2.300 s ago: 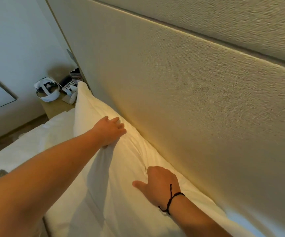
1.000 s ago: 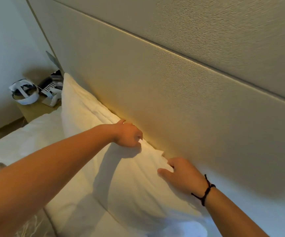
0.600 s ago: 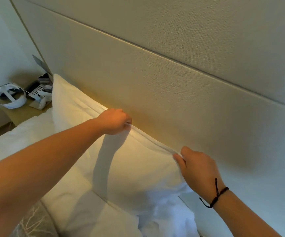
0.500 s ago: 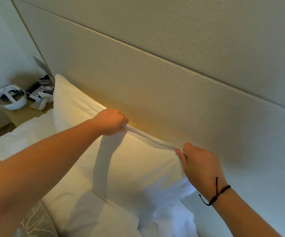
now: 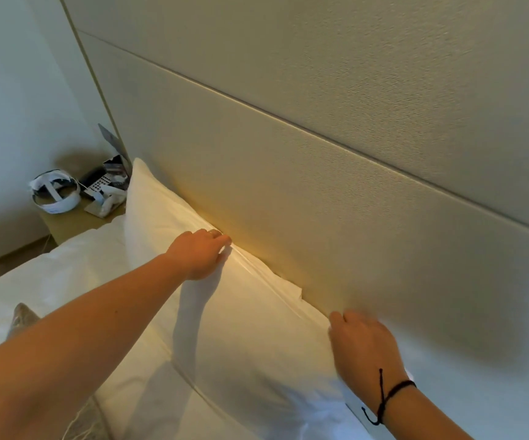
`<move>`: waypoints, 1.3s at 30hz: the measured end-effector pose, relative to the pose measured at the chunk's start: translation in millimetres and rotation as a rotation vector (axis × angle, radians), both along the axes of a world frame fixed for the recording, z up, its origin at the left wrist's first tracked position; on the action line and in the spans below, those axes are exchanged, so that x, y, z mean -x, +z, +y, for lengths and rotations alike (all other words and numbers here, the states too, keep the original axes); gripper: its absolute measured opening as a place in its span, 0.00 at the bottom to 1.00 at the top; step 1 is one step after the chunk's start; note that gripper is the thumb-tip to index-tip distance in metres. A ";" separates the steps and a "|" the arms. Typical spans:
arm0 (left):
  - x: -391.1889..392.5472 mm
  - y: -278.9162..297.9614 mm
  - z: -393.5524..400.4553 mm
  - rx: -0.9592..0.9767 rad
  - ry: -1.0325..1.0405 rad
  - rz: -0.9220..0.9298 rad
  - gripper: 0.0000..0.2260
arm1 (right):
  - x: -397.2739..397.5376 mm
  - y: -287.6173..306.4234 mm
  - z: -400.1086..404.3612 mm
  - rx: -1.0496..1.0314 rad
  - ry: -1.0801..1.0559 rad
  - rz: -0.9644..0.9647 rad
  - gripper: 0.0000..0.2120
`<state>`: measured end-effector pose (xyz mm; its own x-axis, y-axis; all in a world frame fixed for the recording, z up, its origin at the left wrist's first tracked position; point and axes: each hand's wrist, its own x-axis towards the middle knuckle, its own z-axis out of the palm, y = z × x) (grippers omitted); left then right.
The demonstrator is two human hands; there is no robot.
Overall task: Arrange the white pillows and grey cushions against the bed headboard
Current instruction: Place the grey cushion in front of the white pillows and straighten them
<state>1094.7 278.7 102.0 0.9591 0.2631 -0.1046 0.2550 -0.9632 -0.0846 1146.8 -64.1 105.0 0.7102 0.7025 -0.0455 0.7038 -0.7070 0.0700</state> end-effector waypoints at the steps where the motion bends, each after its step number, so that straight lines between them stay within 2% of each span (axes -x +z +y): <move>1: -0.6 -3.2 0.1 0.000 -0.008 0.027 0.18 | 1.0 0.5 9.7 -0.047 0.063 -0.007 0.11; 5: -7.4 -11.8 6.1 -0.009 -0.037 0.104 0.20 | -4.3 -6.1 67.5 -0.214 0.178 0.161 0.07; 10: -18.1 -17.0 24.4 -0.118 -0.036 0.091 0.20 | -21.6 -24.7 150.3 -0.373 0.046 0.571 0.21; 13: -30.5 -14.5 37.7 -0.171 -0.013 0.131 0.19 | -28.8 -36.0 179.2 -0.420 -0.048 0.748 0.25; 16: -48.5 -13.3 47.5 -0.171 -0.015 0.173 0.17 | -35.9 -43.9 198.9 -0.476 -0.119 0.816 0.24; 19: -61.9 -12.8 57.3 -0.082 -0.017 0.239 0.15 | -35.6 -46.7 211.3 -0.575 -0.088 0.758 0.23; 21: -66.9 -4.9 65.4 -0.024 0.001 0.340 0.18 | -35.1 -41.0 214.5 -0.616 0.013 0.594 0.24; 23: -70.8 1.1 79.8 -0.004 0.010 0.365 0.19 | -36.7 -32.3 216.2 -0.603 0.144 0.391 0.21; 26: -77.3 8.9 102.7 -0.043 0.074 0.218 0.12 | -44.0 -15.0 215.6 -0.532 0.233 0.203 0.14; 28: -77.6 12.4 119.4 -0.046 0.111 0.097 0.10 | -47.9 -6.6 213.3 -0.484 0.248 0.118 0.10; 29: -75.6 11.6 126.0 -0.023 0.141 0.012 0.10 | -48.3 -3.3 212.1 -0.469 0.264 0.088 0.11; 33: -55.6 -19.6 121.4 0.170 0.310 -0.341 0.12 | -48.1 -6.4 210.0 -0.372 0.258 0.028 0.19; 35: -38.0 -36.5 102.3 0.438 0.397 -0.501 0.17 | -47.8 -18.4 208.5 -0.179 0.215 0.056 0.15; 36: -26.0 -46.3 98.7 0.497 0.435 -0.527 0.20 | -47.6 -25.6 206.9 -0.100 0.196 0.087 0.13; 39: 27.3 -59.8 111.7 0.323 0.591 -0.282 0.22 | -34.5 -25.3 201.4 -0.027 0.182 0.087 0.11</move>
<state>1067.5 390.4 42.3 0.6682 0.7432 -0.0345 0.7105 -0.6237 0.3259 1181.3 137.4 79.7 0.5657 0.8207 -0.0803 0.8226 -0.5684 -0.0142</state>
